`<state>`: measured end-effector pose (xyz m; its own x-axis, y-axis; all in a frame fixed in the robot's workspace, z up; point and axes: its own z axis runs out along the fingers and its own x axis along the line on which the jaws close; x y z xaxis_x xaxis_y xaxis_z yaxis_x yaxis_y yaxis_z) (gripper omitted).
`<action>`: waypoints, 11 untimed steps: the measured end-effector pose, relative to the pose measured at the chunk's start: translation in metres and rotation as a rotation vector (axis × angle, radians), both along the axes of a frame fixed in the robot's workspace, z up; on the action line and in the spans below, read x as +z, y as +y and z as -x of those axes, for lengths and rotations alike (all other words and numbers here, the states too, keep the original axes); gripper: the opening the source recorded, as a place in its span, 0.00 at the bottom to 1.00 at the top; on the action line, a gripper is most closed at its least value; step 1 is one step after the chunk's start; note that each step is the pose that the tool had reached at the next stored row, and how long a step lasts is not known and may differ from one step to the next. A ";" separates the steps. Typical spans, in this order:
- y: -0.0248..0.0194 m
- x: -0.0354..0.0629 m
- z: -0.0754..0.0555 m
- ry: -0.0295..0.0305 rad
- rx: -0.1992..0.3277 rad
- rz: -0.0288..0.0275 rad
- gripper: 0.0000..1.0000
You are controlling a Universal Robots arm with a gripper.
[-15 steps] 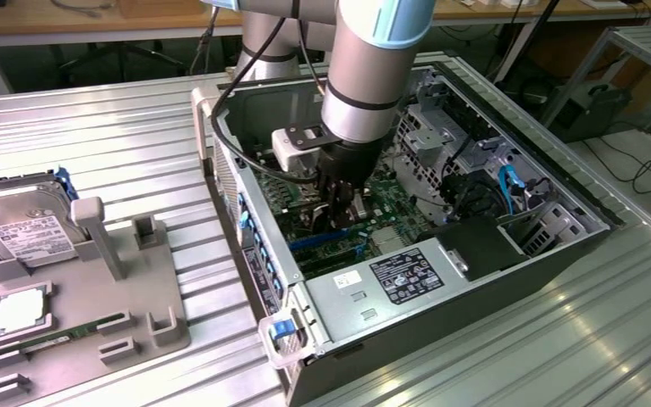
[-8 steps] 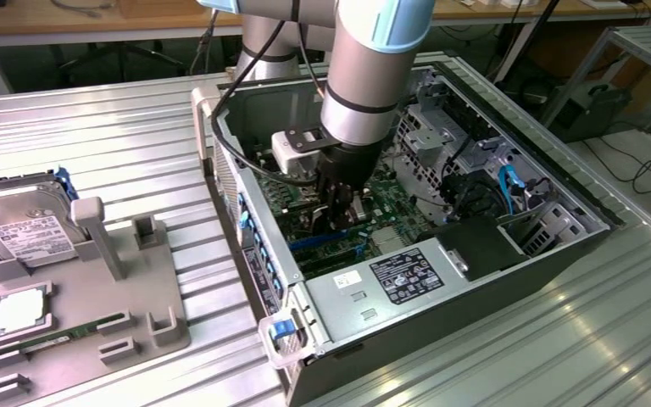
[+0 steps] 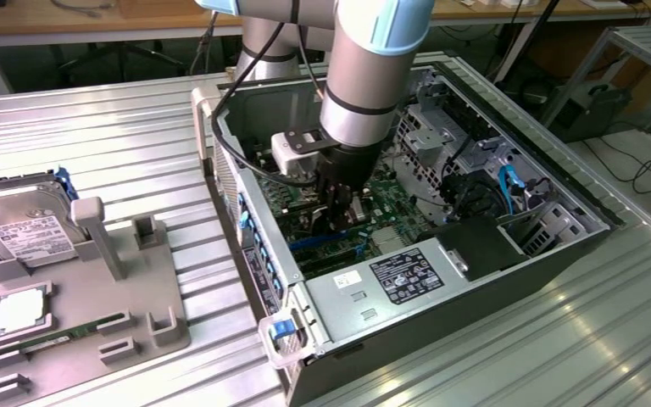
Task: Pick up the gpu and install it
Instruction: 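Insert the gpu into the slot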
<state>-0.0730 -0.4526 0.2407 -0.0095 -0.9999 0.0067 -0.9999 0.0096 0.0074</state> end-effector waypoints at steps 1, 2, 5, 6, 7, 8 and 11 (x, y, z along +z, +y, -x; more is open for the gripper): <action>0.0002 0.0000 0.000 0.0000 0.000 0.0001 0.28; 0.0004 0.0000 0.000 0.0001 0.000 0.0002 0.28; 0.0004 -0.0001 0.000 0.0002 0.000 0.0004 0.28; 0.0005 -0.0002 0.000 0.0002 0.000 0.0004 0.28; 0.0005 -0.0003 0.000 0.0002 0.000 0.0004 0.28; 0.0005 -0.0005 0.001 0.0001 0.000 0.0003 0.28; 0.0005 -0.0020 0.001 0.0001 0.000 0.0001 0.28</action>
<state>-0.0738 -0.4521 0.2387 -0.0095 -0.9999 0.0068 -0.9999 0.0096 0.0075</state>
